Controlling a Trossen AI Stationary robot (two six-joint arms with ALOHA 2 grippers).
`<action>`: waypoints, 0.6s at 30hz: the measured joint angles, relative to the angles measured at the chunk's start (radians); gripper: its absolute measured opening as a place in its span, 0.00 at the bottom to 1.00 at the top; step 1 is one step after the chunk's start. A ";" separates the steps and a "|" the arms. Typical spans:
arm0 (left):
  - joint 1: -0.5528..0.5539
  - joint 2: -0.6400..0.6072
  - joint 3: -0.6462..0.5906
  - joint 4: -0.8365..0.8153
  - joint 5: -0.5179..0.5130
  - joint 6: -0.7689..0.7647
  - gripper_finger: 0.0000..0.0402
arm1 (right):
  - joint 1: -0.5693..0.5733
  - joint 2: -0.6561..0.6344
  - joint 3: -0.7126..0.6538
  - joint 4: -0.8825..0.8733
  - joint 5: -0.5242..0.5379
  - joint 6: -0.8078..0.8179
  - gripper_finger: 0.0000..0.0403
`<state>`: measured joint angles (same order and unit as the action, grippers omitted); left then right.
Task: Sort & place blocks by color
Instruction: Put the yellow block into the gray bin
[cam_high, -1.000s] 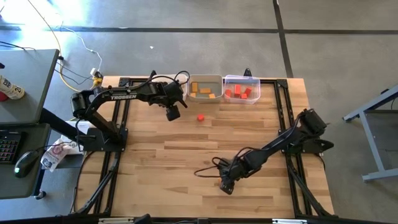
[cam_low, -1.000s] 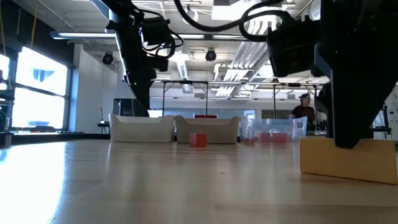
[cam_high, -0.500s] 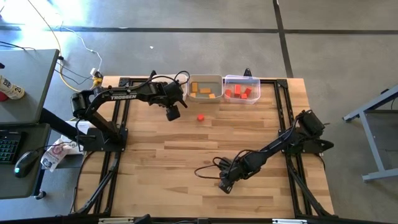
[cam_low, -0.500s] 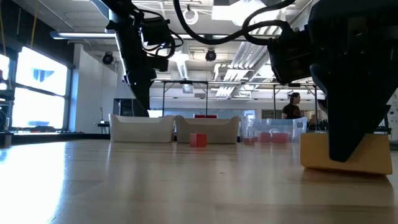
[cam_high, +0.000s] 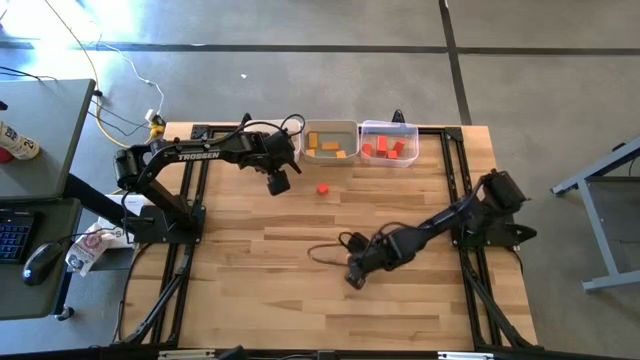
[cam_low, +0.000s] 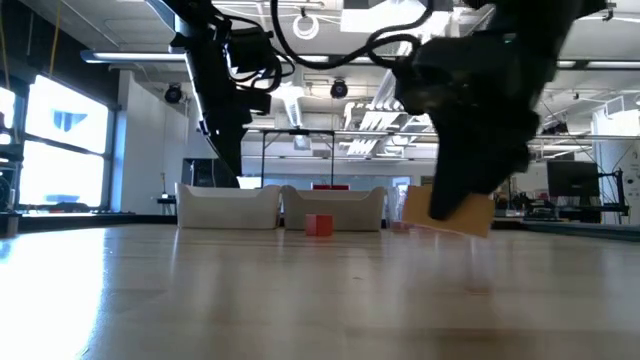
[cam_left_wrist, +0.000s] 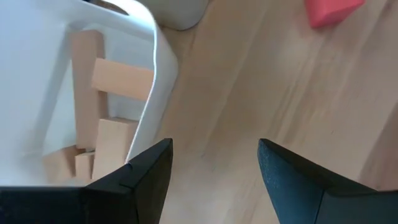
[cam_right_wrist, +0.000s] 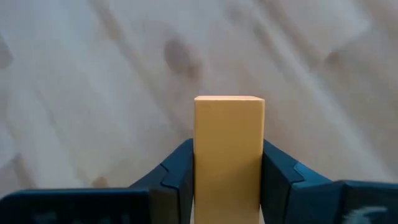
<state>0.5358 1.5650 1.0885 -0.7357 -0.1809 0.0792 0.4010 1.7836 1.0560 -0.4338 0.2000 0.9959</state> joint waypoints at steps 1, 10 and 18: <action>0.000 0.000 0.000 0.000 0.008 -0.001 0.55 | -0.017 -0.006 0.000 0.001 0.005 -0.024 0.26; 0.000 0.000 0.000 0.000 0.040 0.002 0.55 | -0.204 -0.088 0.001 0.053 0.044 -0.263 0.26; -0.001 0.000 0.000 0.000 0.042 0.002 0.55 | -0.367 -0.150 0.002 0.104 0.072 -0.484 0.26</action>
<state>0.5346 1.5650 1.0885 -0.7353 -0.1390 0.0807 0.0342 1.6339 1.0580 -0.3297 0.2719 0.5117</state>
